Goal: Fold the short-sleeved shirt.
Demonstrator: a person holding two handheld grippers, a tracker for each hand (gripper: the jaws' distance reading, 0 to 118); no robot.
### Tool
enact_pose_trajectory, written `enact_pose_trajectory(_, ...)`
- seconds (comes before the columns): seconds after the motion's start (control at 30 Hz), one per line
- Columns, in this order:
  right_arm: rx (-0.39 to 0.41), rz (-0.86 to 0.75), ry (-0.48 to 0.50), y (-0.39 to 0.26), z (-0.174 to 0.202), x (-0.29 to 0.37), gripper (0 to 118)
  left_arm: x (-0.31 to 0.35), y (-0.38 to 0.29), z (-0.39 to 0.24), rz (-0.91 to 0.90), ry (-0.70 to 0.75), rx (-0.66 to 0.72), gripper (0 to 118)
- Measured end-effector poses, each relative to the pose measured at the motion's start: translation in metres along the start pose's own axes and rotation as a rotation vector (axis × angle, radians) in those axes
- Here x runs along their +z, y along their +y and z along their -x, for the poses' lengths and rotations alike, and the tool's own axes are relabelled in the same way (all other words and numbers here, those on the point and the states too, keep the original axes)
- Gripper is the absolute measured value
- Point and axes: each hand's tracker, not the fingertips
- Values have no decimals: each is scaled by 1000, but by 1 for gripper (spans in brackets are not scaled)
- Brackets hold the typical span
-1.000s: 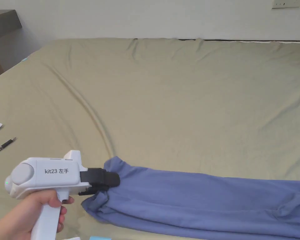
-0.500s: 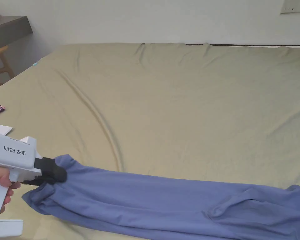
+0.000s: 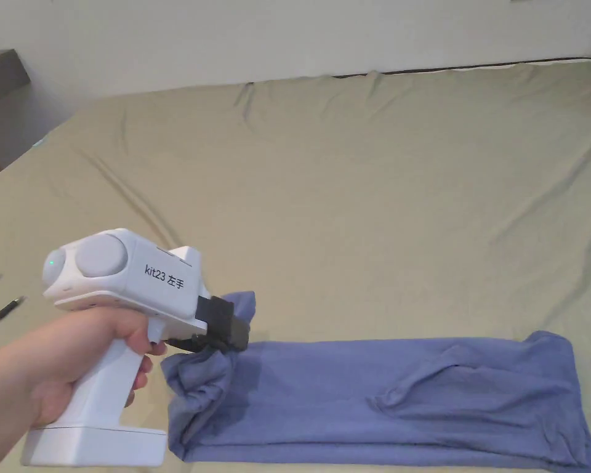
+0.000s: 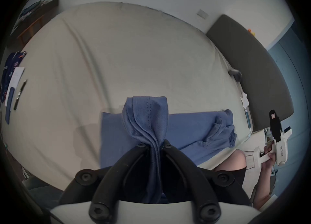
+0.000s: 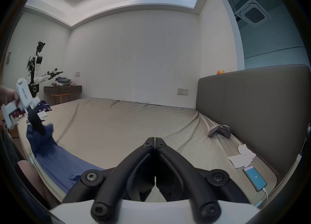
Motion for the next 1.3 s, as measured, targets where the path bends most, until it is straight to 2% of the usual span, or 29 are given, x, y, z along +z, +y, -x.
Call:
enact_pose_trajectory(0.13, -12, -12, 6, 2, -4, 11, 0, -57, -2, -29, 60, -7, -4, 9)
enact_pose_trajectory(0.17, -23, -12, 8, 4, -6, 12, 0, -72, -4, -36, 95, -6, -15, 13)
enact_pose_trajectory(0.2, -35, -14, 8, 6, -8, 11, 0, -83, -5, -41, 129, -10, -26, 25)
enact_pose_trajectory(0.23, -48, -15, 8, 6, -10, 11, 0, -93, -7, -46, 128, -13, -8, 47)
enact_pose_trajectory(0.27, -57, -13, 8, 6, -12, 10, 0, -104, -6, -42, 117, -20, 3, 80)
enact_pose_trajectory(0.3, -60, -12, 7, 6, -13, 9, 0, -108, -5, -46, 116, -38, 12, 93)
enact_pose_trajectory(0.33, -61, -10, 6, 5, -14, 8, 0, -107, -5, -50, 110, -64, 26, 93)
enact_pose_trajectory(0.43, -62, -2, 11, 3, -16, 3, 0, -64, -3, -62, -10, -211, 4, 93)
enact_pose_trajectory(0.5, -78, 6, 16, 2, -15, 1, 0, -34, -2, -54, -92, -228, 17, 89)
enact_pose_trajectory(0.53, -90, 11, 22, 3, -15, 0, 0, -18, -8, -55, -108, -199, 23, 82)
enact_pose_trajectory(0.57, -109, 28, 24, 3, -14, -1, 0, -12, -10, -52, -108, -121, -13, 55)
enact_pose_trajectory(0.6, -100, 20, 25, 3, -13, -2, 0, -13, -14, -49, -108, -46, -61, 16)
enact_pose_trajectory(0.63, -94, 16, 32, 4, -10, -3, 0, -18, -20, -44, -97, 61, -102, 0)
enact_pose_trajectory(0.67, -93, 18, 37, 4, -8, -5, 0, -29, -26, -40, -88, 149, -102, 0)
enact_pose_trajectory(0.73, -76, 14, 47, 6, -4, -1, 0, -54, -33, -30, -10, 213, -141, 0)
enact_pose_trajectory(0.8, -62, 13, 57, 6, 0, 0, 0, -74, -36, -29, 18, 241, -90, 0)
enact_pose_trajectory(0.93, -26, 9, 66, 3, -3, 7, 0, -106, -44, -59, 26, 168, -119, 0)
enact_pose_trajectory(1.0, -25, 16, 67, 1, -3, 4, 0, -115, -48, -81, 28, 166, -187, 0)
enact_pose_trajectory(1.17, -33, 12, 65, 3, -4, 2, 0, -125, -48, -114, 57, 115, -201, 0)
enact_pose_trajectory(1.3, -30, 1, 81, 4, 0, 0, 0, -76, -26, -86, 3, -136, -25, 0)
